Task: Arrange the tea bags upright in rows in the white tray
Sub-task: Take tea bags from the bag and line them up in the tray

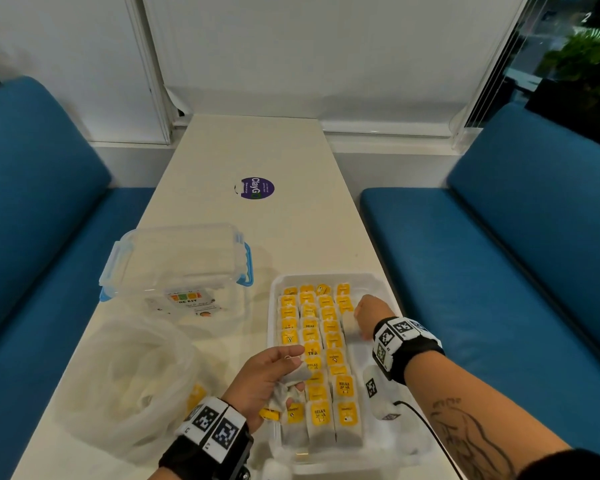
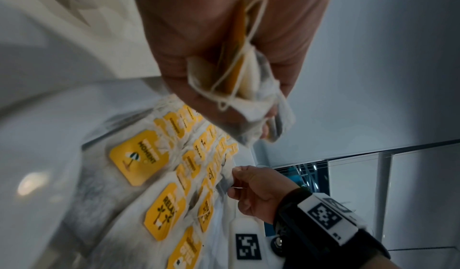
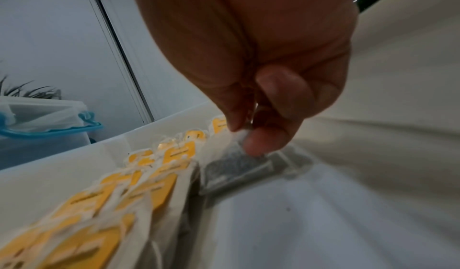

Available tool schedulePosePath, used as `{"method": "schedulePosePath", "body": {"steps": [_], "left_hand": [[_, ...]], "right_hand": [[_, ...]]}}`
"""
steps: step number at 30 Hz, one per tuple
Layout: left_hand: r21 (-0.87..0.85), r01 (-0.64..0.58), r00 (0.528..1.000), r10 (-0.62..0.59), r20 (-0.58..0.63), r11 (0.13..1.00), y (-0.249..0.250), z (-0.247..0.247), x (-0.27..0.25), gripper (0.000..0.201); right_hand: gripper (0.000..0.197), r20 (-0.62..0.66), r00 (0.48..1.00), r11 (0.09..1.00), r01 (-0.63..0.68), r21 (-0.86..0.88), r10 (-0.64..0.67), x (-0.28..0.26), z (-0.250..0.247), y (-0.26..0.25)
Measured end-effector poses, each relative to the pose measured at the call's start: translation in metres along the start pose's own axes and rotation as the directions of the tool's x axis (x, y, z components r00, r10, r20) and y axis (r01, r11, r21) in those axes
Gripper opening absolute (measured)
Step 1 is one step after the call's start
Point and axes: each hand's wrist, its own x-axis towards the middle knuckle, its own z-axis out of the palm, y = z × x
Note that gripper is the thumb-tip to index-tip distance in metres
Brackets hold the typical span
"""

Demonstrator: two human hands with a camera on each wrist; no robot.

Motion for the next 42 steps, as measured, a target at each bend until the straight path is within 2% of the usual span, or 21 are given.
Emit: {"method": "schedulePosePath", "body": {"steps": [7, 11, 13, 16, 20, 24, 27, 30, 33, 35, 37, 39, 42], "left_hand": [[-0.012, -0.011, 1.000, 0.011, 0.003, 1.000, 0.002, 0.001, 0.002, 0.017], [0.003, -0.018, 1.000, 0.018, -0.003, 1.000, 0.003, 0.001, 0.002, 0.017], [0.019, -0.023, 1.000, 0.023, -0.010, 1.000, 0.003, 0.002, 0.002, 0.017], [0.061, -0.054, 0.998, 0.056, -0.037, 0.997, 0.004, 0.005, 0.005, 0.013], [0.144, -0.140, 0.989, 0.146, -0.033, 0.980, 0.009, 0.017, 0.012, 0.013], [0.184, -0.216, 0.976, 0.213, 0.036, 0.959, 0.016, 0.031, 0.011, 0.016], [0.193, -0.224, 0.973, 0.209, 0.098, 0.955, 0.019, 0.033, 0.009, 0.017], [0.165, -0.170, 0.969, 0.135, 0.206, 0.971, 0.023, 0.033, 0.005, 0.016], [0.135, -0.093, 0.956, 0.050, 0.288, 0.987, 0.026, 0.030, 0.002, 0.016], [0.104, -0.057, 0.947, 0.021, 0.322, 0.993, 0.025, 0.029, 0.001, 0.017], [0.077, -0.035, 0.935, 0.005, 0.354, 0.996, 0.024, 0.028, 0.001, 0.021], [0.093, -0.027, 0.920, -0.011, 0.391, 0.995, 0.023, 0.026, 0.002, 0.027], [0.148, -0.018, 0.896, -0.050, 0.442, 0.989, 0.021, 0.023, 0.004, 0.045]], "right_hand": [[0.026, 0.014, 0.999, 0.996, 0.048, -0.079, -0.047, 0.000, 0.005, -0.004], [0.017, -0.004, 1.000, 1.000, 0.029, 0.005, -0.029, -0.007, -0.002, -0.002], [0.019, 0.012, 0.999, 0.998, 0.031, 0.059, -0.032, -0.012, -0.010, -0.001], [0.017, 0.027, 0.997, 0.974, 0.063, 0.218, -0.071, -0.033, -0.026, -0.007], [0.021, 0.076, 0.963, 0.842, 0.187, 0.506, -0.259, -0.071, -0.039, -0.026], [0.017, 0.109, 0.920, 0.677, 0.192, 0.711, -0.375, -0.096, -0.041, -0.039], [0.020, 0.118, 0.890, 0.589, 0.188, 0.786, -0.441, -0.103, -0.043, -0.037], [0.019, 0.119, 0.869, 0.540, 0.187, 0.821, -0.481, -0.098, -0.045, -0.028], [0.038, 0.186, 0.782, 0.538, 0.216, 0.815, -0.595, -0.093, -0.042, -0.017], [0.036, 0.212, 0.719, 0.529, 0.248, 0.812, -0.662, -0.093, -0.040, -0.013], [0.028, 0.220, 0.688, 0.512, 0.252, 0.821, -0.691, -0.091, -0.040, -0.012], [0.033, 0.258, 0.657, 0.520, 0.239, 0.820, -0.708, -0.088, -0.041, -0.011], [0.042, 0.368, 0.551, 0.548, 0.203, 0.812, -0.749, -0.082, -0.041, -0.011]]}}
